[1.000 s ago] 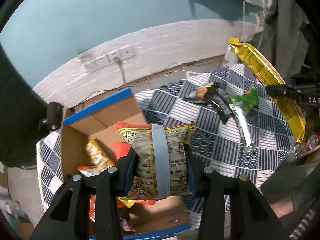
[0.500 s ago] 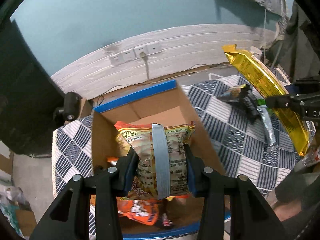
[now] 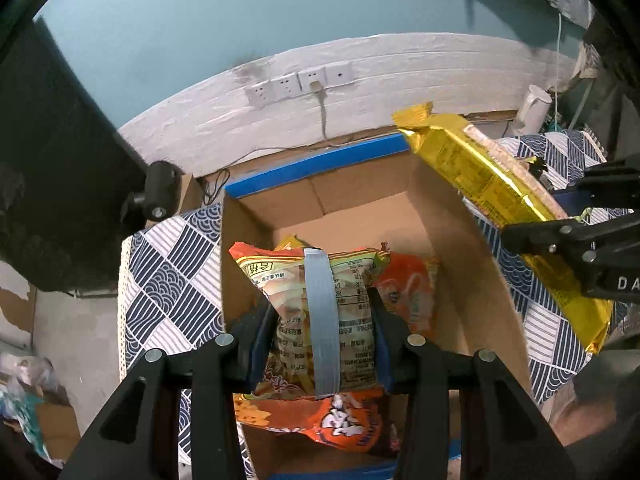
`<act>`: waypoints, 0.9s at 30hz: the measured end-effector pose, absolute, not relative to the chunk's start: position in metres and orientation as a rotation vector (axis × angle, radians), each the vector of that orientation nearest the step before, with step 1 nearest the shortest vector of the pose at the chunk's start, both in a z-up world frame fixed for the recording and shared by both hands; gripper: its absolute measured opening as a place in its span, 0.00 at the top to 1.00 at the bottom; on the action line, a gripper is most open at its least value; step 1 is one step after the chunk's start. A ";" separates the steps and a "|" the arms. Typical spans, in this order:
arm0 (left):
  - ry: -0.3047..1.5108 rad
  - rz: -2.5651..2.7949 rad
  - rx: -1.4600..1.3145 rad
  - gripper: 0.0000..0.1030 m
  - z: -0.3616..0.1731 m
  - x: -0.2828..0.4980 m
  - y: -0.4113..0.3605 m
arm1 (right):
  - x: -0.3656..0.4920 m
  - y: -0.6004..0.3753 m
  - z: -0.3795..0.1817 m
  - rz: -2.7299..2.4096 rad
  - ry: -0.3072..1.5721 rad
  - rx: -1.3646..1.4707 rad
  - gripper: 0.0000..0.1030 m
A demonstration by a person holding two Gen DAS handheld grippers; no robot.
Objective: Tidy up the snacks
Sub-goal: 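Lift both held snacks and carry them over the cardboard box, then open both grippers to drop the snacks into the box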
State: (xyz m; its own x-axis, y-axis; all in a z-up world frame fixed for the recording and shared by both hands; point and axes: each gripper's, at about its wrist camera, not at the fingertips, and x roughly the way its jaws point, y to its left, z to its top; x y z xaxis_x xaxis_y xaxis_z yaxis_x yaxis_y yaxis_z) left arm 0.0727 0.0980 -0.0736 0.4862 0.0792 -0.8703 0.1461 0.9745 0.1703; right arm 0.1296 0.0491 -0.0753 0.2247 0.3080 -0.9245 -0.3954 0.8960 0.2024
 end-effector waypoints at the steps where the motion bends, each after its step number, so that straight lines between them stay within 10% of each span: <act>1: 1.069 -0.033 0.227 0.58 -0.075 0.073 0.102 | 0.131 0.054 -0.077 0.492 1.259 -0.081 0.70; 13: 1.115 -0.023 0.168 0.56 -0.087 0.072 0.123 | 0.147 0.076 -0.090 0.518 1.306 0.032 0.68; 18: 1.102 0.001 0.158 0.35 -0.085 0.072 0.126 | 0.146 0.076 -0.079 0.501 1.274 0.006 0.66; 27: 1.068 -0.023 0.110 0.27 -0.071 0.070 0.118 | 0.135 0.051 -0.074 0.464 1.253 -0.075 0.52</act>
